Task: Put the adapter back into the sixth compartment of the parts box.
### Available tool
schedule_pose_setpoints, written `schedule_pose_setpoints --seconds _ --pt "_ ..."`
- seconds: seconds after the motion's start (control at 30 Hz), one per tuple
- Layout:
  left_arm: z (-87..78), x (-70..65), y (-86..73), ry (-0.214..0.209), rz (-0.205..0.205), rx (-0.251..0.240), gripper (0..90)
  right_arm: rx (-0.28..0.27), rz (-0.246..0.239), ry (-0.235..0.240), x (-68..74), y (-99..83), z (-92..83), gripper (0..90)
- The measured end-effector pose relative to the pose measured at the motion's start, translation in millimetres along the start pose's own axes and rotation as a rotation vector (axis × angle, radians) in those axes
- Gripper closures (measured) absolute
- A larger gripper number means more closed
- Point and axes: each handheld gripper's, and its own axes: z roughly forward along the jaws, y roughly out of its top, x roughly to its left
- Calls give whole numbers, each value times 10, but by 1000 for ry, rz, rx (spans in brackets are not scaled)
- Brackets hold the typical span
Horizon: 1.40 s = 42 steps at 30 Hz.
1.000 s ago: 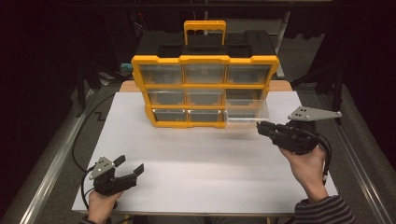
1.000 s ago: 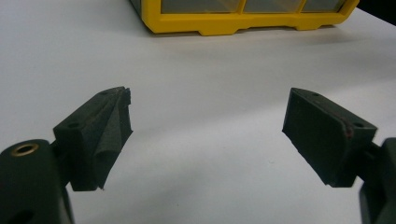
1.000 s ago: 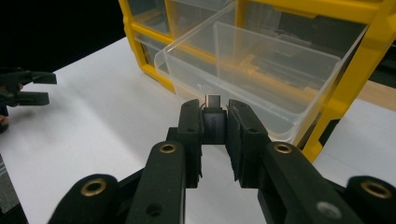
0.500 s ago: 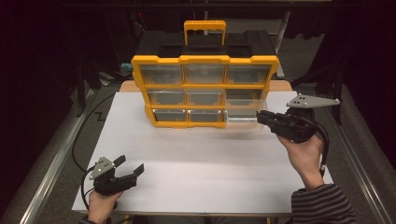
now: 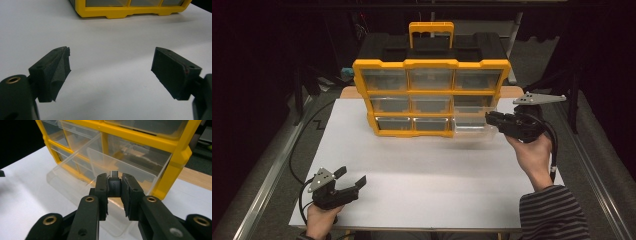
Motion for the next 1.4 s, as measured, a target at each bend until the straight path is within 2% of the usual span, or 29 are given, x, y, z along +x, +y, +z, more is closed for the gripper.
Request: schedule_pose_setpoints --seconds 0.07,0.13,0.6,1.1,1.23,1.4 --pt "0 2 0 0 1 1 163 5 4 1 -21 3 32 761" --pt "-1 1 0 0 1 2 163 13 21 13 -31 4 58 686" --pt "3 2 -4 1 -6 4 163 -24 -19 12 101 -19 -87 546" --pt "0 3 -4 4 -8 3 163 -65 -48 39 258 -199 -278 491" --pt "0 3 -3 5 -8 3 163 -68 -52 43 282 -248 -288 481" --pt "0 0 -3 4 -5 4 163 -68 -49 68 312 -321 -305 441"
